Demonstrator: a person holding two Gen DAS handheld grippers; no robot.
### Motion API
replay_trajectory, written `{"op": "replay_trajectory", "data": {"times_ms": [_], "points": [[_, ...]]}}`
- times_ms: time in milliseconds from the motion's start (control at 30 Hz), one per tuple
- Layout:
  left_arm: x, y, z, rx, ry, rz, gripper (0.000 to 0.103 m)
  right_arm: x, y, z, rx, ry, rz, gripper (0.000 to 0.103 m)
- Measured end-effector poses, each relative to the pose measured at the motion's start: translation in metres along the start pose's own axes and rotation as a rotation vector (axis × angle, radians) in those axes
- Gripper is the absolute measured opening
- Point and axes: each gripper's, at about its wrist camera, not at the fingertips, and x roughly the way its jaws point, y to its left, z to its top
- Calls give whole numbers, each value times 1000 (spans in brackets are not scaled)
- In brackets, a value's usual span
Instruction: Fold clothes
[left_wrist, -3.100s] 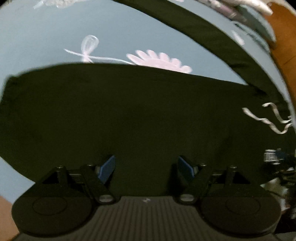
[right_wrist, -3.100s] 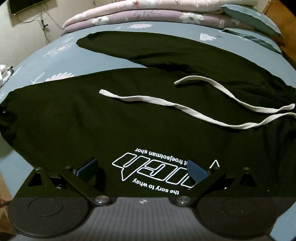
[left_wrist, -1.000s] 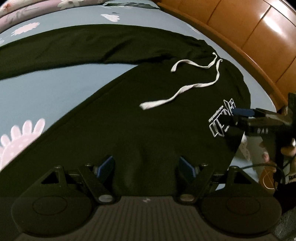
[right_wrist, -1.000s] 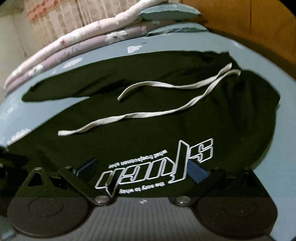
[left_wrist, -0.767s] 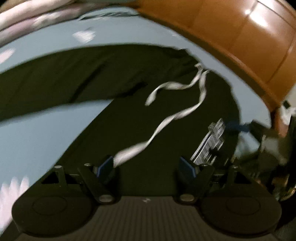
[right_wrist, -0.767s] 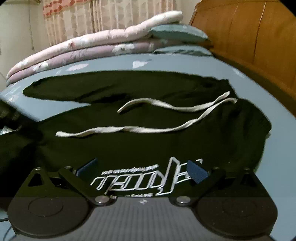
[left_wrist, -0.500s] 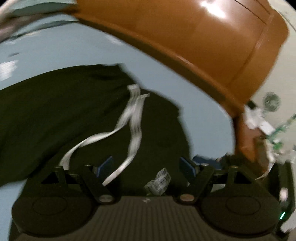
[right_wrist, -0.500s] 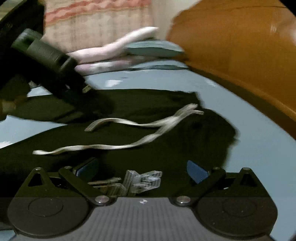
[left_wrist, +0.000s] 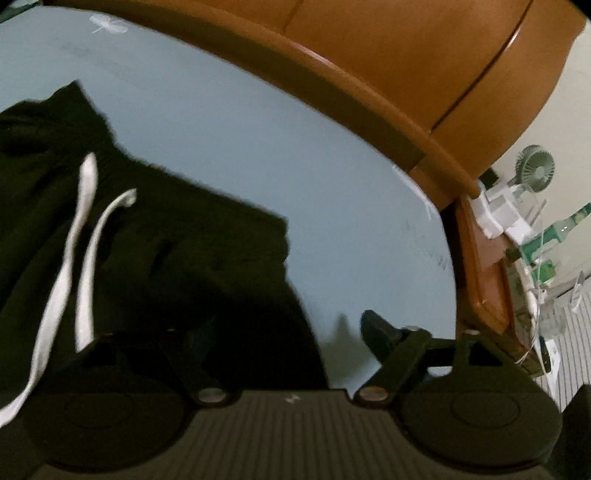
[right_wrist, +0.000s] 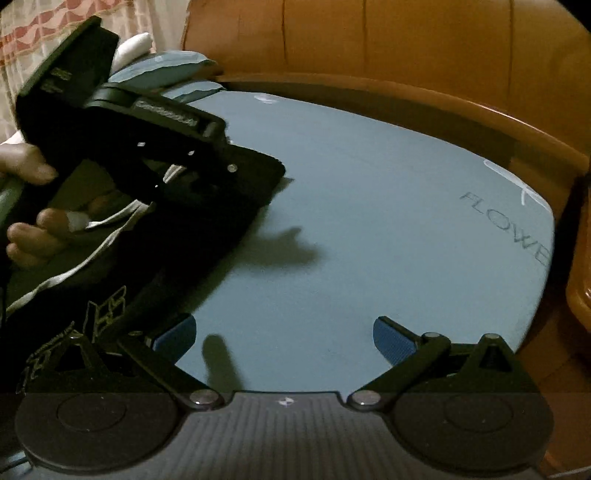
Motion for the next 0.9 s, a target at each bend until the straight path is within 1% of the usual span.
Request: {"op": "replay_trajectory", "data": {"times_ms": [100, 233, 367, 433, 500, 600, 667, 767, 800, 833, 900], "points": [[0, -14, 5, 42, 7, 32, 86, 2, 6, -1, -22, 8, -13, 103], [-11, -26, 3, 95, 12, 54, 86, 5, 14, -1, -80, 29, -37, 103], [-43, -23, -7, 77, -21, 39, 86, 5, 16, -2, -108, 46, -59, 103], [-55, -22, -11, 88, -41, 11, 87, 4, 13, -2, -99, 49, -57, 103], [-60, -20, -10, 80, -74, -24, 87, 3, 12, -3, -92, 52, -59, 103], [-49, -14, -2, 40, -90, -91, 87, 5, 15, -2, -88, 55, -75, 103], [-36, -9, 3, 7, -75, -130, 87, 6, 19, -2, -86, 56, -85, 103], [-12, 0, 2, -30, -5, -153, 87, 5, 23, -3, -90, 58, -93, 103], [-5, 4, -2, -40, 23, -148, 87, 5, 23, -4, -91, 58, -93, 103], [-1, 8, -7, -45, 31, -145, 87, 5, 23, -4, -93, 58, -92, 103], [-7, 10, -11, -42, 6, -161, 87, 4, 23, -5, -93, 57, -91, 103]]}}
